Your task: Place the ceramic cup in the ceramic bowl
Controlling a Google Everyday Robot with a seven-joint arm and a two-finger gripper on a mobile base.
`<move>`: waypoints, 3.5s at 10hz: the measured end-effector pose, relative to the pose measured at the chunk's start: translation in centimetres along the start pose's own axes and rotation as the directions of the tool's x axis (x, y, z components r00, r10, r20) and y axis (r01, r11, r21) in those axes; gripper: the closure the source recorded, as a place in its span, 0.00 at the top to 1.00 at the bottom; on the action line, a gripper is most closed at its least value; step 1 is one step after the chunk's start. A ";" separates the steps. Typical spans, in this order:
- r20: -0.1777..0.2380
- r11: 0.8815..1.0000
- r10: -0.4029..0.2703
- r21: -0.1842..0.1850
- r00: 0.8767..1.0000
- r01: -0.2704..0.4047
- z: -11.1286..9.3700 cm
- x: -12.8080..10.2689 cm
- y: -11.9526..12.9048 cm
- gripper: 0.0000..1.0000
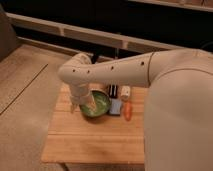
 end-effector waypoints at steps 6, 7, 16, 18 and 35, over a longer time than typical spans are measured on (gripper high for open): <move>-0.001 1.000 0.000 0.000 1.000 0.000 0.1 0.0 0.0 0.65; -0.001 1.000 0.000 0.000 1.000 0.000 0.1 0.0 0.0 0.65; -0.001 1.000 0.000 0.000 1.000 0.000 0.1 0.0 0.0 0.65; -0.001 1.000 0.000 0.000 1.000 0.000 0.1 0.0 0.0 0.65; 0.418 0.984 -0.040 0.174 0.907 -0.037 -5.1 -13.9 -9.8 0.65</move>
